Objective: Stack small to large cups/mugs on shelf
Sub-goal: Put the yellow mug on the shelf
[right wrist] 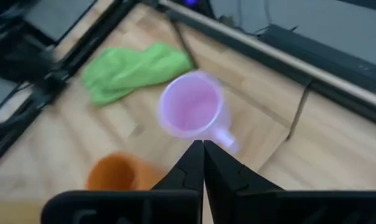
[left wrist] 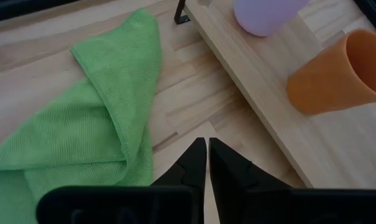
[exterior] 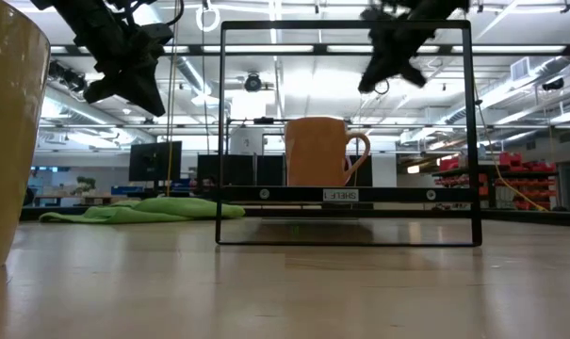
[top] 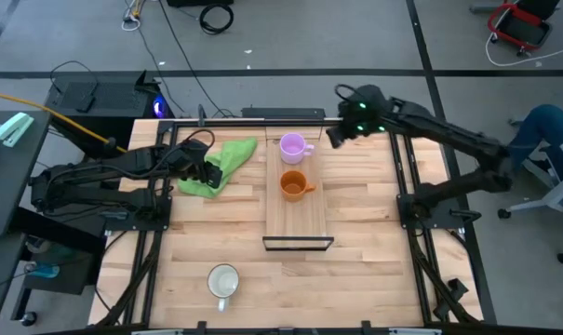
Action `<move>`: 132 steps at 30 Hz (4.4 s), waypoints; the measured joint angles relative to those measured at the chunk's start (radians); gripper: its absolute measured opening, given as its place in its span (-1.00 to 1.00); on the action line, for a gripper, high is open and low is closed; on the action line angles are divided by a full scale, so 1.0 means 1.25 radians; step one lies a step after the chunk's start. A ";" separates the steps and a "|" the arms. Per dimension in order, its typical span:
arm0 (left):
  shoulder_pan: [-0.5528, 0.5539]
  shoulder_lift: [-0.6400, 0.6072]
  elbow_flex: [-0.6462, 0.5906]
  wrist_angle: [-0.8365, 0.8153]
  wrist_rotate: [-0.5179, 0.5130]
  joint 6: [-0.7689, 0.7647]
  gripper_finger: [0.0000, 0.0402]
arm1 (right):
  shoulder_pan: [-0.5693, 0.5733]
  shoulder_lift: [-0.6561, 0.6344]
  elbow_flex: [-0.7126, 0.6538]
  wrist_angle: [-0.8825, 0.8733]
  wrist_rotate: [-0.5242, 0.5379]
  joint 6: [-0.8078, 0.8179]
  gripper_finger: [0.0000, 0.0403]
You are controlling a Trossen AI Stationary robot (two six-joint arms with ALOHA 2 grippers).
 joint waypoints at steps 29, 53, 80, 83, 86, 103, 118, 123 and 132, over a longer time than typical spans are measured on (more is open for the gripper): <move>-0.282 0.000 0.000 -0.067 0.247 -0.221 -0.87 | 0.584 -0.197 0.001 -0.316 0.293 0.273 -0.92; -0.545 0.309 0.360 -0.270 0.283 0.097 -0.88 | 0.714 -0.172 0.001 -0.341 0.367 0.430 -0.92; -0.597 0.505 0.405 -0.236 0.286 0.193 -0.38 | 0.744 -0.092 0.001 -0.342 0.361 0.476 -0.92; -0.600 0.508 0.405 -0.230 0.286 0.188 -0.34 | 0.744 -0.092 0.001 -0.342 0.361 0.474 -0.92; -0.609 0.521 0.405 -0.214 0.286 0.188 -0.31 | 0.744 -0.092 0.001 -0.342 0.362 0.474 -0.92; -0.612 0.610 0.405 -0.226 0.268 0.189 -0.28 | 0.744 -0.092 0.001 -0.344 0.362 0.474 -0.92; -0.610 0.609 0.405 -0.222 0.245 0.167 -0.83 | 0.744 -0.092 0.001 -0.344 0.362 0.474 -0.92; -0.610 0.609 0.405 -0.211 0.244 0.165 -0.89 | 0.744 -0.092 0.001 -0.344 0.362 0.474 -0.92; -0.586 0.592 0.407 -0.230 0.246 0.091 -0.89 | 0.744 -0.092 0.001 -0.344 0.362 0.472 -0.92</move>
